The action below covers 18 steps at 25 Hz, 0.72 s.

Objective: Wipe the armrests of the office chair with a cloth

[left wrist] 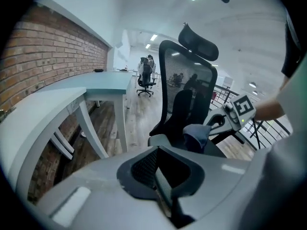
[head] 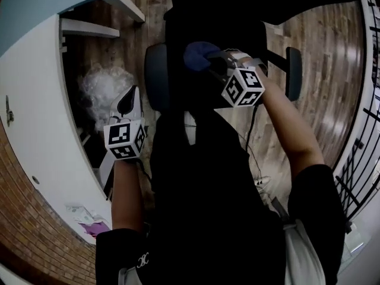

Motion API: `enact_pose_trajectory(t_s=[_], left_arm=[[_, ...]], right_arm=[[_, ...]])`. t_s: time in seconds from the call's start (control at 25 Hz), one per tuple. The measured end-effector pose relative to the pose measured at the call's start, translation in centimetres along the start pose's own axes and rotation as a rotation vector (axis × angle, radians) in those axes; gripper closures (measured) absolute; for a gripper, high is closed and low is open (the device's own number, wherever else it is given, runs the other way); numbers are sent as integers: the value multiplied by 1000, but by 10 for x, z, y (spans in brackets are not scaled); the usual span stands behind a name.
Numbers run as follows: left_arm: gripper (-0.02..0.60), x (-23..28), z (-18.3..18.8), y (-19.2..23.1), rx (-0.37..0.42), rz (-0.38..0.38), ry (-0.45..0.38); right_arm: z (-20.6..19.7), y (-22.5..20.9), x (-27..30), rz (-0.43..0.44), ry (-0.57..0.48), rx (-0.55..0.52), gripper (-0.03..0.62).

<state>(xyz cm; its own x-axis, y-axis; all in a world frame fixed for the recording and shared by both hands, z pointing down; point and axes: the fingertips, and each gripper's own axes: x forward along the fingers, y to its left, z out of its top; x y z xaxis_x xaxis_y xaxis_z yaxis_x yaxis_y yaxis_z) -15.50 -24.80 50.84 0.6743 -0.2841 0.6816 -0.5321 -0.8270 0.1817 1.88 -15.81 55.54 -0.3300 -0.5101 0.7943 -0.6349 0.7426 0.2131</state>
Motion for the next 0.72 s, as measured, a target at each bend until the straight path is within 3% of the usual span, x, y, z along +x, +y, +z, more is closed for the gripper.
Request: enact_pose_trajectory(t_s=[0.16, 0.28, 0.4, 0.6, 0.72], left_arm=[[575, 3, 0, -12, 62, 21, 42], [575, 3, -7, -26, 50, 30, 58], [575, -8, -11, -33, 17, 27, 62], [575, -15, -26, -36, 42, 47, 95], [575, -16, -32, -35, 37, 69, 111]], right_arm=[[-7, 31, 28, 73, -72, 53, 549], [-5, 49, 53, 112, -120, 57, 549], [16, 60, 81, 113, -194, 93, 549], [45, 60, 107, 104, -293, 163, 549], [50, 60, 117, 102, -295, 144, 549]])
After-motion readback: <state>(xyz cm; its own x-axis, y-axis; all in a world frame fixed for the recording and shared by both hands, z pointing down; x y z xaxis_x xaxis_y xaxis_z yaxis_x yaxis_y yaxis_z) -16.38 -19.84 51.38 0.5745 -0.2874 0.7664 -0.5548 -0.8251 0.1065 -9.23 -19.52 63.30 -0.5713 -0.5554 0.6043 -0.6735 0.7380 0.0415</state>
